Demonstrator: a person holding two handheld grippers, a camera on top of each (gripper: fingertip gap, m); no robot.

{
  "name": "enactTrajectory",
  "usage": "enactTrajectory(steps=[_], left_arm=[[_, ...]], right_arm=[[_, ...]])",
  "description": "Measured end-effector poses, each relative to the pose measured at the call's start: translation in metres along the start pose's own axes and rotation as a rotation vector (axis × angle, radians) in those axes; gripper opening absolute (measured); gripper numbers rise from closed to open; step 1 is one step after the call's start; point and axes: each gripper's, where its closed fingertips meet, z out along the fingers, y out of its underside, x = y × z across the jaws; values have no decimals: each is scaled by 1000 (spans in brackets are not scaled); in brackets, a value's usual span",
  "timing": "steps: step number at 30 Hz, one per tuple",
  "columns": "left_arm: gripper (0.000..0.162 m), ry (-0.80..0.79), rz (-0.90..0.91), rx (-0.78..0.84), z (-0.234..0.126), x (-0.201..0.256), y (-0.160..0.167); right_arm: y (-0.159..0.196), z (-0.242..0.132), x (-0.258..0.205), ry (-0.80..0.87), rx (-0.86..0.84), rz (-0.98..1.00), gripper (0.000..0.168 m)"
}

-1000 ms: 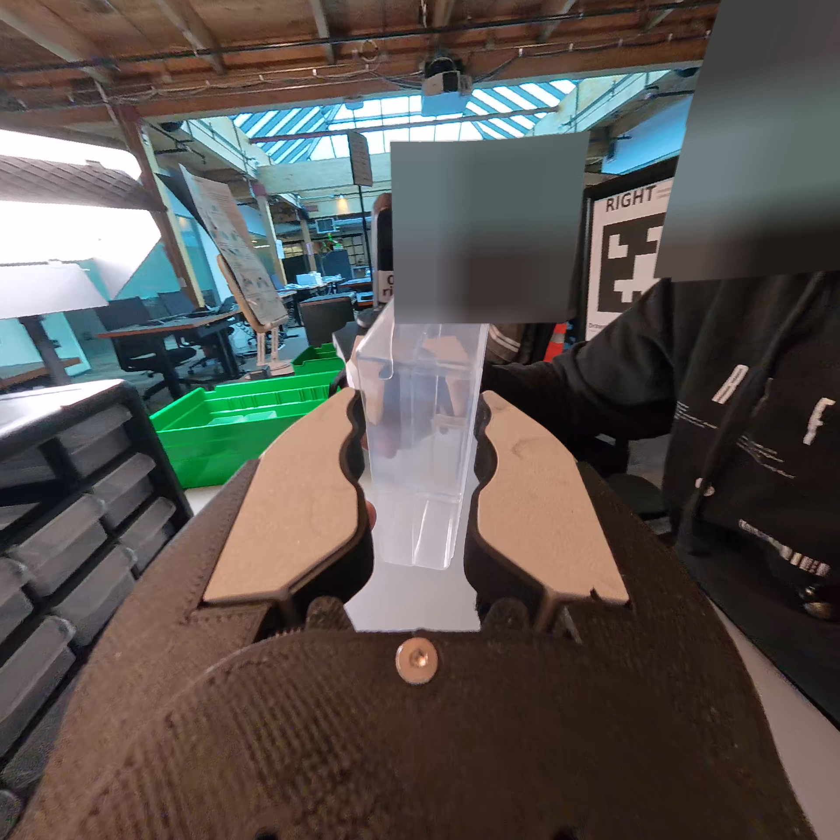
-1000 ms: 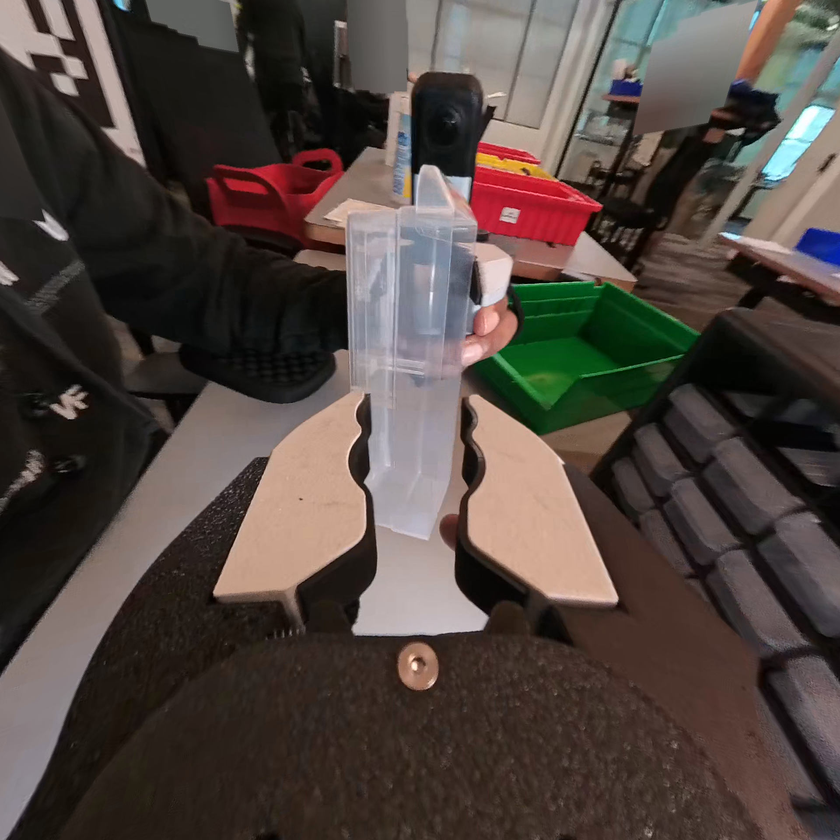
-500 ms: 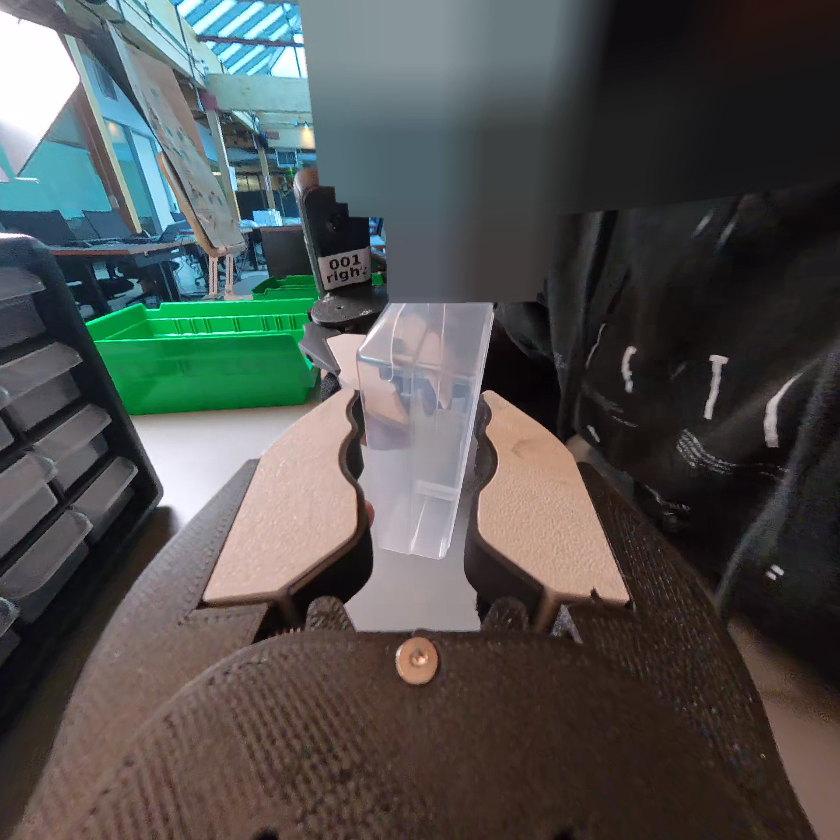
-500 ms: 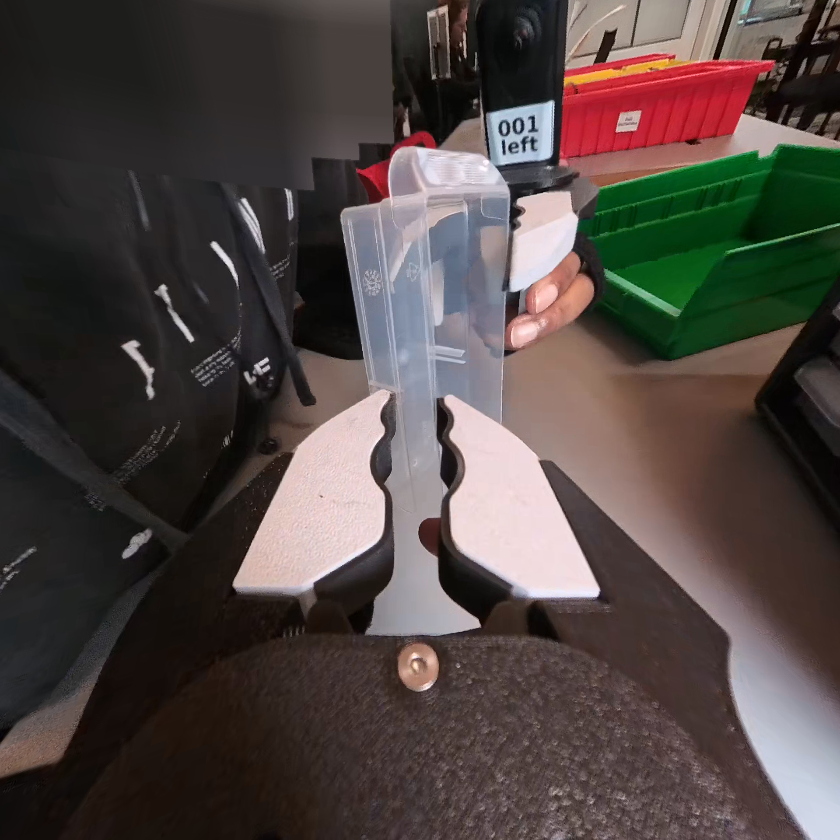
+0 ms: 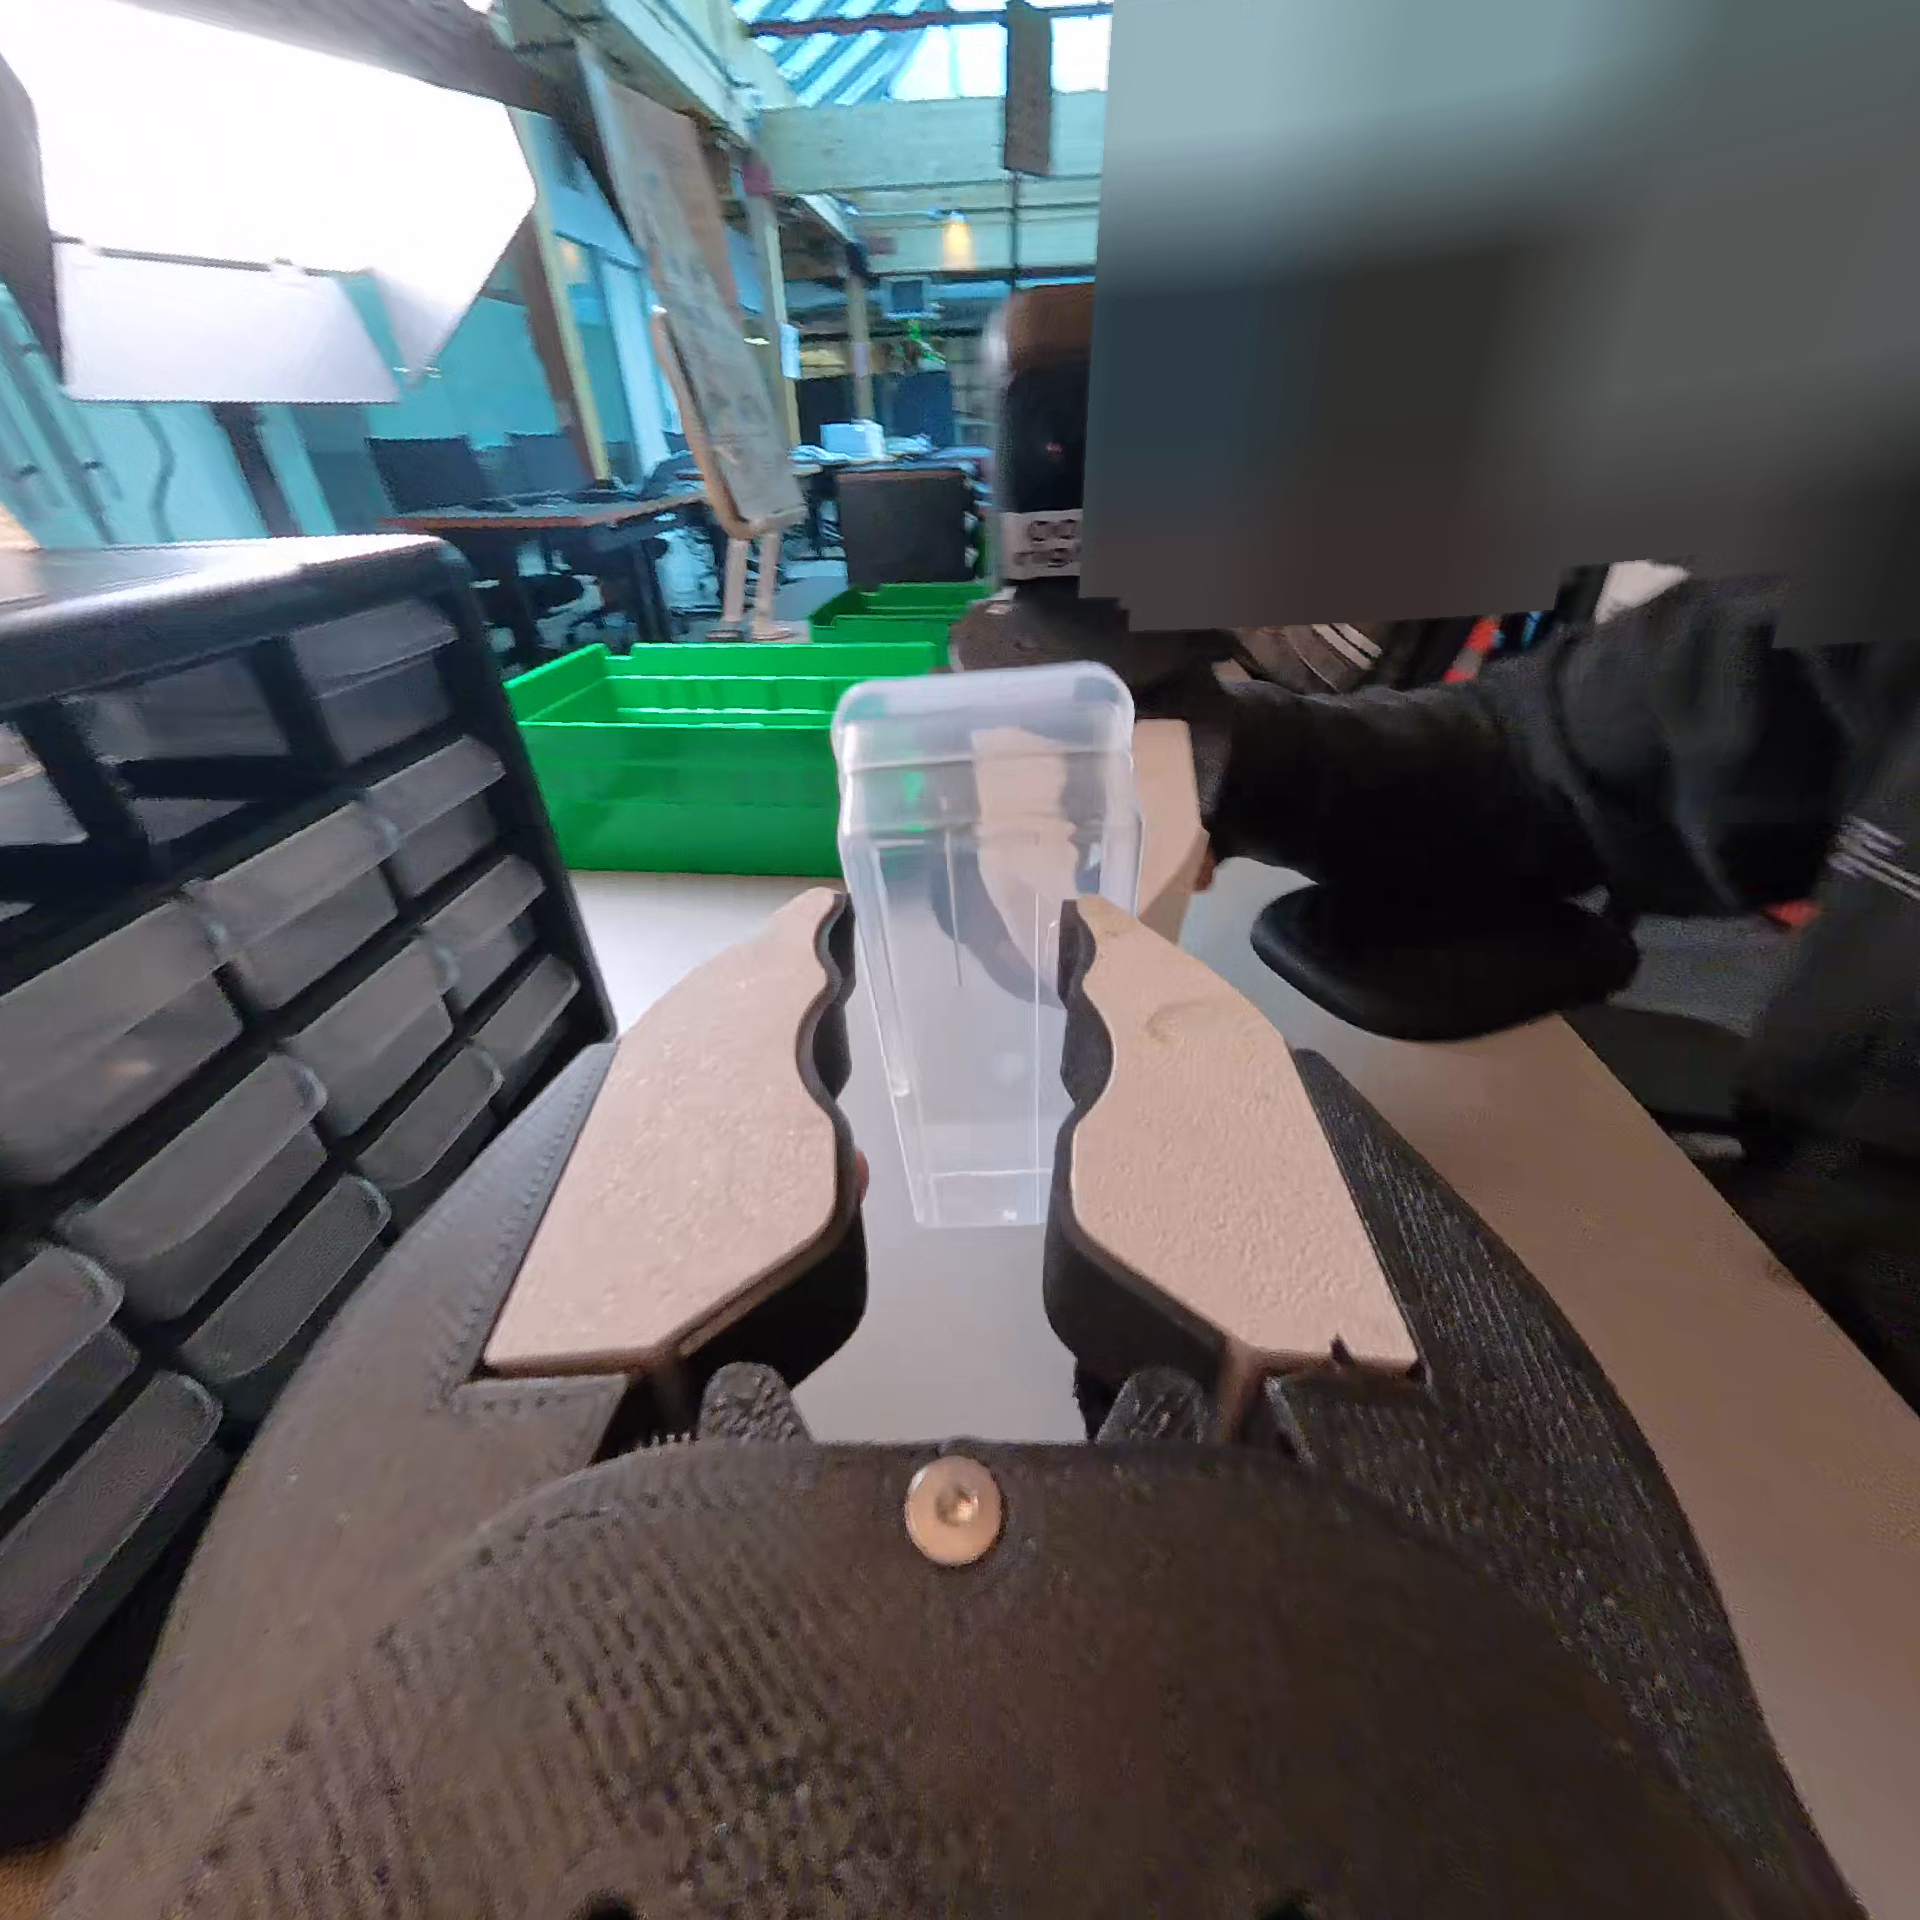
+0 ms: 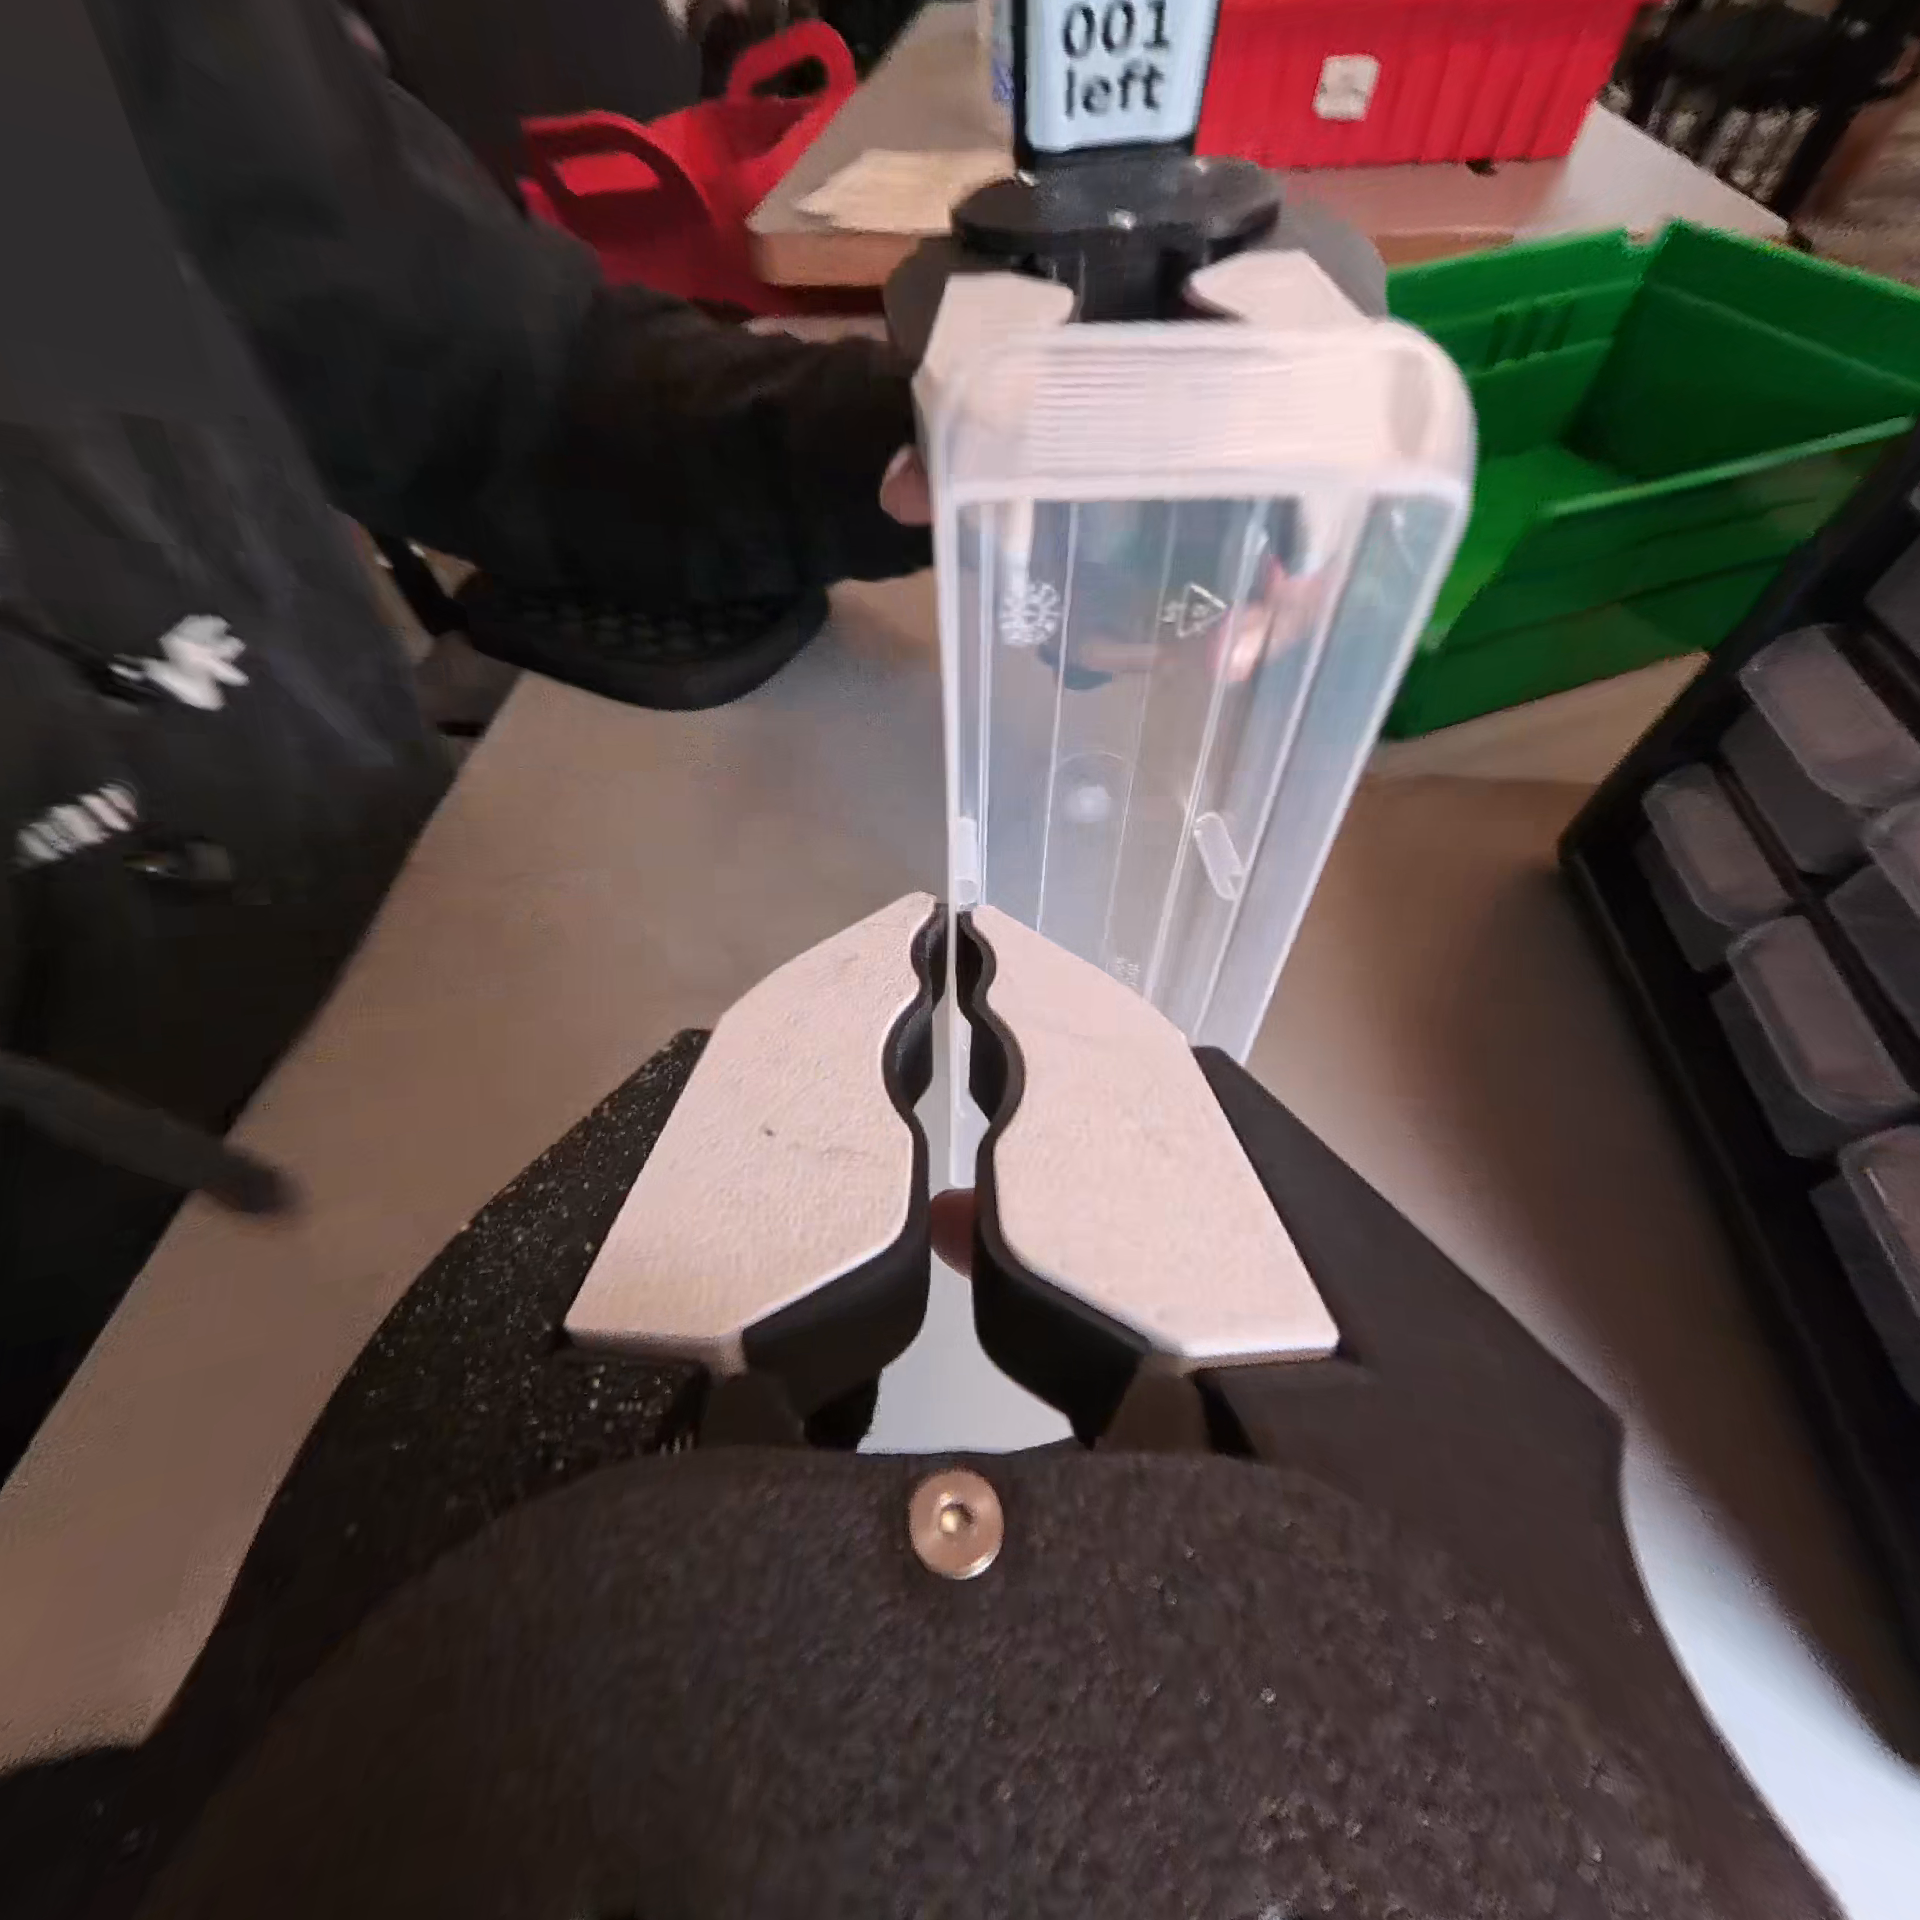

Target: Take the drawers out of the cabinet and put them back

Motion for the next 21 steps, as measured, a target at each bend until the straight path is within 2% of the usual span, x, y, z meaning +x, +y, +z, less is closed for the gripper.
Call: enactTrajectory(steps=[4,8,11,15,18,21], left_arm=[[36,-65,-31,27,-2,-11,0],[34,-142,-20,16,-7,-28,2],[31,-196,-58,23,-13,-40,11],[30,-219,-91,9,-12,-45,22],[28,-253,-51,-3,-10,-44,14],[27,-309,-25,-7,-13,-43,3]], right_arm=[[12,-5,2,159,-149,-64,1],[23,-32,2,269,-227,-80,0],[37,-70,20,362,-307,-56,1],[31,-130,44,541,-338,-70,1],[29,-174,53,667,-404,-106,1],[41,-223,66,780,-557,-117,1]])
